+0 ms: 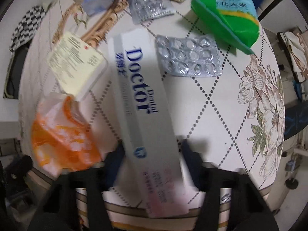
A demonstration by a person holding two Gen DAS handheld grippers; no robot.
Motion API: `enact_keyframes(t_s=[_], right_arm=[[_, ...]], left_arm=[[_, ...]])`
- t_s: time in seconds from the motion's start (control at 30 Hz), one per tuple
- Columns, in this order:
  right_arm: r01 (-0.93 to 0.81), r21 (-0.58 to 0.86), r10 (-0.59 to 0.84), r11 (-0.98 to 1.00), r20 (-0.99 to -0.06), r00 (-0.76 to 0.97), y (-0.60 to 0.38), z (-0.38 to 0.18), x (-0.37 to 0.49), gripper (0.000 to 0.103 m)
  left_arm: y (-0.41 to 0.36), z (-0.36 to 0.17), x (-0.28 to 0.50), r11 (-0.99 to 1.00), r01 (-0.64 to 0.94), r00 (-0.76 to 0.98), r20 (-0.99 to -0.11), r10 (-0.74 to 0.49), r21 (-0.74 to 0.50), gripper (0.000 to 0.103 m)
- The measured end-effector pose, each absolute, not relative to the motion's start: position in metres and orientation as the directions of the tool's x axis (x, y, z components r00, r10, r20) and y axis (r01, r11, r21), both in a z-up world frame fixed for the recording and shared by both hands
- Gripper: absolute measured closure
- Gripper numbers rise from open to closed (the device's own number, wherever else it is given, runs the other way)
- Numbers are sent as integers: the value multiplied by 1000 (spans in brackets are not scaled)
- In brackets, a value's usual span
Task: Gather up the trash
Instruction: 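Grasp the orange snack bag with the left gripper while the right grasps the Doctor toothpaste box, then carry the orange bag and toothpaste box over the white trash bin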
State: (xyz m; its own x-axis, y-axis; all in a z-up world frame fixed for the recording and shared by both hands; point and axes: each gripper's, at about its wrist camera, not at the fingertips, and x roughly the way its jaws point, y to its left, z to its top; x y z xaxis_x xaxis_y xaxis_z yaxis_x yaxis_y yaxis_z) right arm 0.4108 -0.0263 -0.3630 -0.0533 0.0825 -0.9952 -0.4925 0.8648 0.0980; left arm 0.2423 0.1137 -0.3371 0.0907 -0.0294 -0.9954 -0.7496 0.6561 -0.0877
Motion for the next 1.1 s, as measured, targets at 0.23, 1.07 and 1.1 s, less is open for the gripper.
enact_keyframes(t_s=[0.23,1.07,1.1], right_arm=[[-455,91,60,886,-995,-84,-53,-369,421,50],[-481,76,148,874,-983,114,-73,-300,304,54],[-480,75,154,874,-980,128,-75,-293,299,54]], left_arm=[[112,-369,261,644,-754,78,-991,-106,-128,62],[63,-268,159,758,-651,166,-967,195,41,98],[59,-265,151,764,-644,184,-961,205,40,98]])
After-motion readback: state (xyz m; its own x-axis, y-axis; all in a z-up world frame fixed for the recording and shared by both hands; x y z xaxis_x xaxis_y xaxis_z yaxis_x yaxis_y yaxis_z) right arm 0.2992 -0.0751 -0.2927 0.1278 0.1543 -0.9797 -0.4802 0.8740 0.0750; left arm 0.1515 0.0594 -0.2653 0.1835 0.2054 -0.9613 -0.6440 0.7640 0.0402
